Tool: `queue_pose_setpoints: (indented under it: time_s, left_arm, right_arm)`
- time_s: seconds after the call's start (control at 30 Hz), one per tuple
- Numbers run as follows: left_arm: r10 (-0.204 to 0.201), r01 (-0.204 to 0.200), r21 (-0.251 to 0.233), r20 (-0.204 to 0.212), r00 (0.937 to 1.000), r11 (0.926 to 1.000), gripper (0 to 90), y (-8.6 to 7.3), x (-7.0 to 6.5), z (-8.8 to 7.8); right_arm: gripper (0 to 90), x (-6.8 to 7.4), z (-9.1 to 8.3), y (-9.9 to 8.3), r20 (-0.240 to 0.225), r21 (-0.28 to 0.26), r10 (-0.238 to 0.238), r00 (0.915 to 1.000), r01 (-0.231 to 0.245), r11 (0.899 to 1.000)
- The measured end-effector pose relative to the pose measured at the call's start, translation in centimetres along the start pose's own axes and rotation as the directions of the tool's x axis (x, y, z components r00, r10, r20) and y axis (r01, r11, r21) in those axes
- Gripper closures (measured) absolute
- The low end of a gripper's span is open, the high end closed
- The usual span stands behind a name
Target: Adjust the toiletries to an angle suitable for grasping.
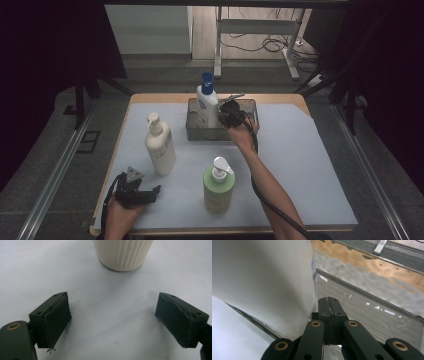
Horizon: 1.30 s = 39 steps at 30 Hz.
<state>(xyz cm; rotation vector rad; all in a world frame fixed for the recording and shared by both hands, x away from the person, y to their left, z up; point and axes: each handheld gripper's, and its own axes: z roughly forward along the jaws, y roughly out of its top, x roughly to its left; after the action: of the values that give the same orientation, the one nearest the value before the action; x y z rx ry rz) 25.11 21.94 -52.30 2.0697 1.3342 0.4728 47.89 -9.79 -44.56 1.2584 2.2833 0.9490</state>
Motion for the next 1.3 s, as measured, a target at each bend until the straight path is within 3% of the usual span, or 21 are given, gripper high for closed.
queue_pose_setpoints:
  time_s: [1.3]
  left_arm:
    - [0.003,-0.003,0.001,-0.001,1.0,1.0,12.1,0.0,0.0,0.0]
  right_arm:
    - [88.5,3.0,1.8,0.0,-0.056,0.03,-0.053,0.997,0.055,0.998]
